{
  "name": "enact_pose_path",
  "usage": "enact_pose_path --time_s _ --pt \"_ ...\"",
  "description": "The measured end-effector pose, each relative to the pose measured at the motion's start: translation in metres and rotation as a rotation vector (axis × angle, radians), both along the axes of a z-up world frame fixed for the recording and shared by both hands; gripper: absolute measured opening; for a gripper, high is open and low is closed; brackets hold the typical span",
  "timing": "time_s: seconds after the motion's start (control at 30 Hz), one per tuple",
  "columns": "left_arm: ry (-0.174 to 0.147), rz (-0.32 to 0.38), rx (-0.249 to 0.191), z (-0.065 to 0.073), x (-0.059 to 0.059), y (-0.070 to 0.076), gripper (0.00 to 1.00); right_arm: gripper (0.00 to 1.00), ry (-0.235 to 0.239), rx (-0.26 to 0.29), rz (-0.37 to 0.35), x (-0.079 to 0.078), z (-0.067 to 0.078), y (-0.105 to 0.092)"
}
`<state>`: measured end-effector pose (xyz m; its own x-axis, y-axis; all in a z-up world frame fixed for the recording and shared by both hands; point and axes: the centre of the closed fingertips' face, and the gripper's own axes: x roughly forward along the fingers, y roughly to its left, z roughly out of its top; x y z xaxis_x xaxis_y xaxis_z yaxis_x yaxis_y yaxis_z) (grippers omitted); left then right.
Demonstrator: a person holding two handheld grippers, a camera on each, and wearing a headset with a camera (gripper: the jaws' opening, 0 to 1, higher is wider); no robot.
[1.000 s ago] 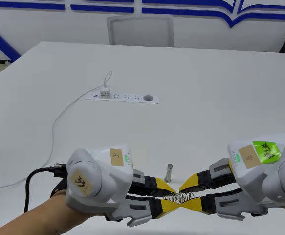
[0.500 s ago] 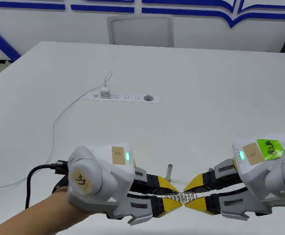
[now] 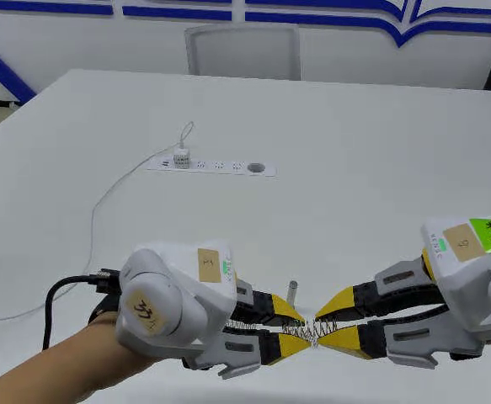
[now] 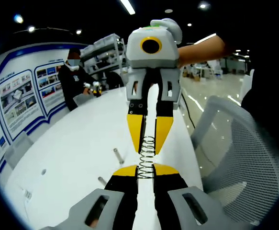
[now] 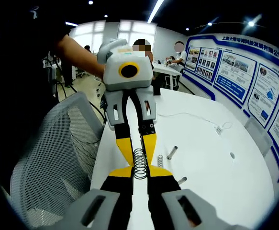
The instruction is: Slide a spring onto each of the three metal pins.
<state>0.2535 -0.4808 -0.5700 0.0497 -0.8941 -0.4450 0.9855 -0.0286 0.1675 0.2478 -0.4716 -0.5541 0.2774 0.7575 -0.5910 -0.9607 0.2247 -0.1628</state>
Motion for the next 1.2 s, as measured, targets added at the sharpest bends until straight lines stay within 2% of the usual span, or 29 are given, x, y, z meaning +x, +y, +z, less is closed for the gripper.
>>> enact_pose_path --time_s 0.1,0.23,0.33,0.63,0.87,0.97,1.03,1.2 --pt "-0.011 -0.010 0.014 -0.002 -0.002 0.000 0.11 0.11 0.003 0.029 0.001 -0.001 0.004 0.005" --pt "-0.013 -0.003 0.030 -0.004 -0.003 0.000 0.11 0.11 0.005 0.033 0.006 -0.002 0.005 0.008" --pt "-0.005 0.003 0.027 -0.003 -0.004 0.000 0.10 0.11 0.017 0.044 0.005 -0.003 0.006 0.009" --pt "0.025 0.020 0.000 0.000 -0.004 0.000 0.10 0.11 0.055 0.121 -0.026 -0.002 0.014 0.012" --pt "0.048 0.024 -0.012 -0.001 -0.007 -0.001 0.10 0.11 0.066 0.162 -0.027 -0.003 0.019 0.019" --pt "0.085 0.041 -0.055 0.003 -0.008 -0.004 0.10 0.11 0.083 0.238 -0.044 -0.001 0.028 0.026" --pt "0.105 0.050 -0.083 0.007 -0.008 -0.007 0.10 0.11 0.091 0.269 -0.053 0.000 0.032 0.028" --pt "0.095 0.052 -0.081 0.007 -0.008 -0.007 0.10 0.12 0.095 0.267 -0.054 0.001 0.032 0.030"
